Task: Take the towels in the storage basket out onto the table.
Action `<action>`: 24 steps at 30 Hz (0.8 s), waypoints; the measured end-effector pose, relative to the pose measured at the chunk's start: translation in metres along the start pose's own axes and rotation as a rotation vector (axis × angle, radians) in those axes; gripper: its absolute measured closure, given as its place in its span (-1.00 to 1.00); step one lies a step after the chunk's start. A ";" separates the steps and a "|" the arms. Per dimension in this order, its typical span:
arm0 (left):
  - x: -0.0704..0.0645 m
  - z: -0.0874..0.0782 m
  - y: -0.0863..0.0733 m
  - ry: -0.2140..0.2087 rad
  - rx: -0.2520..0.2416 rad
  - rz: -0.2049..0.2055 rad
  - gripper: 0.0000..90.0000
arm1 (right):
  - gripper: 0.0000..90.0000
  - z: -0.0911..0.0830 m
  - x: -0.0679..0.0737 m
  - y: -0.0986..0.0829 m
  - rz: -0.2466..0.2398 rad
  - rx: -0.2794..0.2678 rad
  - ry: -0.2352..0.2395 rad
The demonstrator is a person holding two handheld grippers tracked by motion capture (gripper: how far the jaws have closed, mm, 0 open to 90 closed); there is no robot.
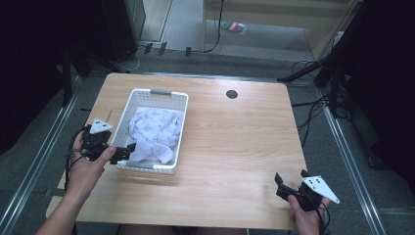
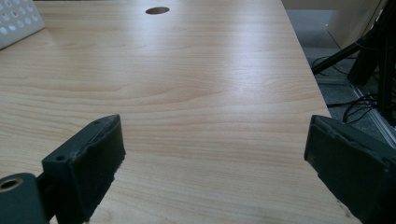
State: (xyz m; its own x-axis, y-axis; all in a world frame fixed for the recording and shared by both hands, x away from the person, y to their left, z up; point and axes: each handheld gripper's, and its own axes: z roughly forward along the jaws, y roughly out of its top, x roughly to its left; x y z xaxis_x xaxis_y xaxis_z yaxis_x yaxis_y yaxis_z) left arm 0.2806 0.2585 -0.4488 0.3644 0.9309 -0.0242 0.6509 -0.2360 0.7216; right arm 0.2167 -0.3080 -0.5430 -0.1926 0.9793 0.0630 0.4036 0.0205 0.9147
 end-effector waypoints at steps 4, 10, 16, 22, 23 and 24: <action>-0.005 0.011 0.016 -0.023 0.061 0.053 -1.00 | -0.93 0.000 0.001 0.000 -0.007 0.015 -0.013; -0.015 0.029 0.037 -0.038 0.155 0.108 -1.00 | -0.93 0.001 0.004 0.000 -0.028 0.031 -0.015; -0.026 0.052 0.050 -0.088 0.261 0.193 -1.00 | -0.93 0.002 0.004 0.000 -0.023 0.047 -0.025; -0.036 0.073 0.059 -0.114 0.337 0.218 -1.00 | -0.93 0.004 0.005 0.000 -0.033 0.061 -0.037; -0.038 0.077 0.060 -0.103 0.350 0.227 -1.00 | -0.93 0.004 0.005 0.000 -0.034 0.063 -0.038; -0.038 0.077 0.060 -0.103 0.350 0.227 -1.00 | -0.93 0.004 0.005 0.000 -0.034 0.063 -0.038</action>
State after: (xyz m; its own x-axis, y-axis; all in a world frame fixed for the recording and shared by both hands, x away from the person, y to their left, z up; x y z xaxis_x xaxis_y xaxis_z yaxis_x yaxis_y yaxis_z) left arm 0.3570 0.1877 -0.4582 0.5776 0.8159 0.0260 0.7269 -0.5285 0.4386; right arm 0.2192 -0.3023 -0.5446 -0.1733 0.9847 0.0160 0.4533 0.0653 0.8889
